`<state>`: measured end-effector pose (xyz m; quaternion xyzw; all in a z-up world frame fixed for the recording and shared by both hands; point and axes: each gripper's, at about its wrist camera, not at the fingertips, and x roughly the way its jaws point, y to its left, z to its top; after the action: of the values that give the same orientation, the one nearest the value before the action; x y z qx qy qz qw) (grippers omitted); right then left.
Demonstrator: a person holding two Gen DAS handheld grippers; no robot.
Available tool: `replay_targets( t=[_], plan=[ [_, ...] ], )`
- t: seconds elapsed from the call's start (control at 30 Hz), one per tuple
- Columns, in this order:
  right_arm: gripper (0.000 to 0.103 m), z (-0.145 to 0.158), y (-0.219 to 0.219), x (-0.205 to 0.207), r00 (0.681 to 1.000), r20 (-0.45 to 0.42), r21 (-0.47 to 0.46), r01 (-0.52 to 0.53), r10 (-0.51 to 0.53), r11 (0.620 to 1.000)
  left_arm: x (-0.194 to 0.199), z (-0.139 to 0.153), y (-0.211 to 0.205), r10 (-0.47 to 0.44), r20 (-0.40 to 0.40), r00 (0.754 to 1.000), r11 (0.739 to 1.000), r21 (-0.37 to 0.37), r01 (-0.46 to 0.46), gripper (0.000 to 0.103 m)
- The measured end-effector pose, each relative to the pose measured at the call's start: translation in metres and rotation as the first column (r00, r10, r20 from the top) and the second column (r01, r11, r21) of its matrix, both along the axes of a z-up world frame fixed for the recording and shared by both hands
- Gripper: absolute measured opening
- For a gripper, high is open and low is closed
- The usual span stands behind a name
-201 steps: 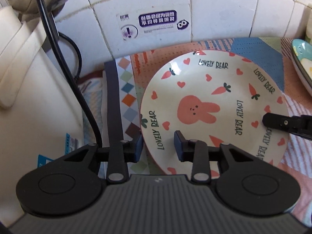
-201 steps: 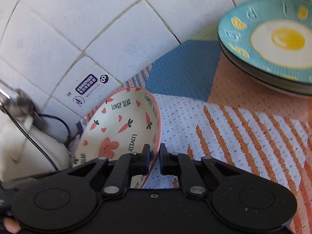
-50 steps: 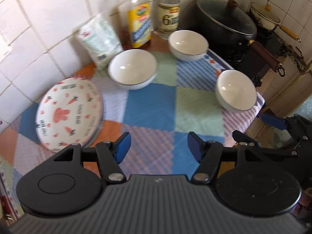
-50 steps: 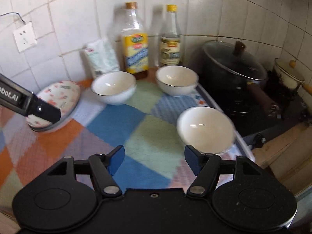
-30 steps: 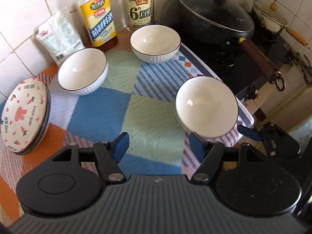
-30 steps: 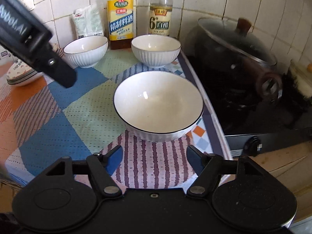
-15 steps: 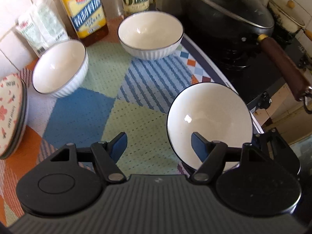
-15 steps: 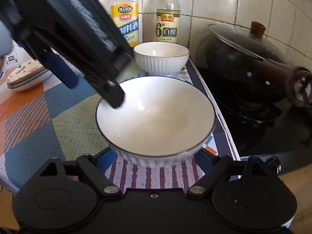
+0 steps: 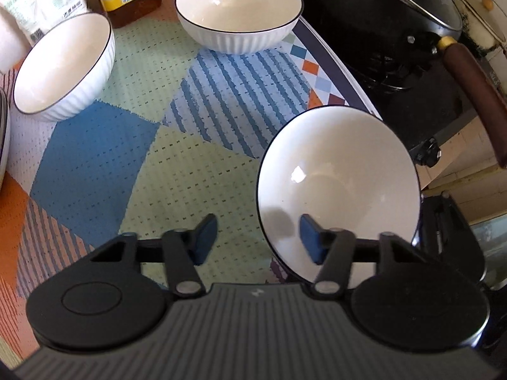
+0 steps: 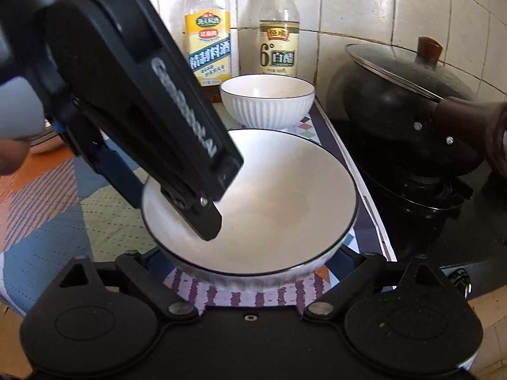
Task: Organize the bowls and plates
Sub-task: 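Close the left gripper on the white bowl's rim, then lift the white bowl with the left gripper and carry it toward the plate stack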
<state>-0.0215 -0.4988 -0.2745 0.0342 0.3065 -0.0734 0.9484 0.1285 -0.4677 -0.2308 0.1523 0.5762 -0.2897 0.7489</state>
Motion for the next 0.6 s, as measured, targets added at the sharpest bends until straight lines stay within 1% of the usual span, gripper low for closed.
replay_targets(
  t=[0.03,0.1,0.13,0.17,0.2,0.33,0.47,0.6],
  plan=[
    [0.097,0.000,0.000,0.001,1.000,0.001,-0.004,-0.001,0.001,1.000,0.000,0.000,0.000,-0.003,0.001,1.000,1.000,-0.007,0.003,0.041],
    [0.097,0.000,-0.002,0.004,1.000,0.002,0.004,-0.005,0.005,1.000,0.001,0.001,0.001,0.001,-0.008,1.000,1.000,-0.028,-0.001,0.028],
    [0.097,0.000,-0.002,0.004,1.000,0.007,0.013,-0.004,0.003,1.000,0.001,0.002,0.001,0.000,-0.014,1.000,0.999,-0.036,-0.001,0.025],
    [0.097,0.000,-0.002,0.004,1.000,0.008,0.019,-0.002,0.002,1.000,0.001,0.003,0.001,0.000,-0.019,1.000,0.999,-0.040,-0.001,0.018],
    [0.097,0.000,-0.002,0.004,1.000,0.010,0.019,-0.001,0.000,1.000,0.001,0.004,0.001,-0.001,-0.021,1.000,0.999,-0.043,0.000,0.014],
    [0.097,0.001,0.004,0.001,1.000,0.017,0.017,0.007,-0.007,1.000,-0.004,0.010,0.000,-0.003,-0.013,1.000,1.000,-0.005,0.003,0.014],
    [0.096,0.001,0.009,-0.001,1.000,0.031,0.019,0.000,-0.001,1.000,-0.005,0.010,0.008,-0.005,-0.013,1.000,1.000,-0.003,0.005,0.014],
    [0.096,0.003,0.015,0.000,0.999,0.031,0.035,-0.016,0.015,0.999,-0.009,0.014,0.020,-0.002,-0.002,1.000,1.000,0.016,0.002,0.014]
  ],
)
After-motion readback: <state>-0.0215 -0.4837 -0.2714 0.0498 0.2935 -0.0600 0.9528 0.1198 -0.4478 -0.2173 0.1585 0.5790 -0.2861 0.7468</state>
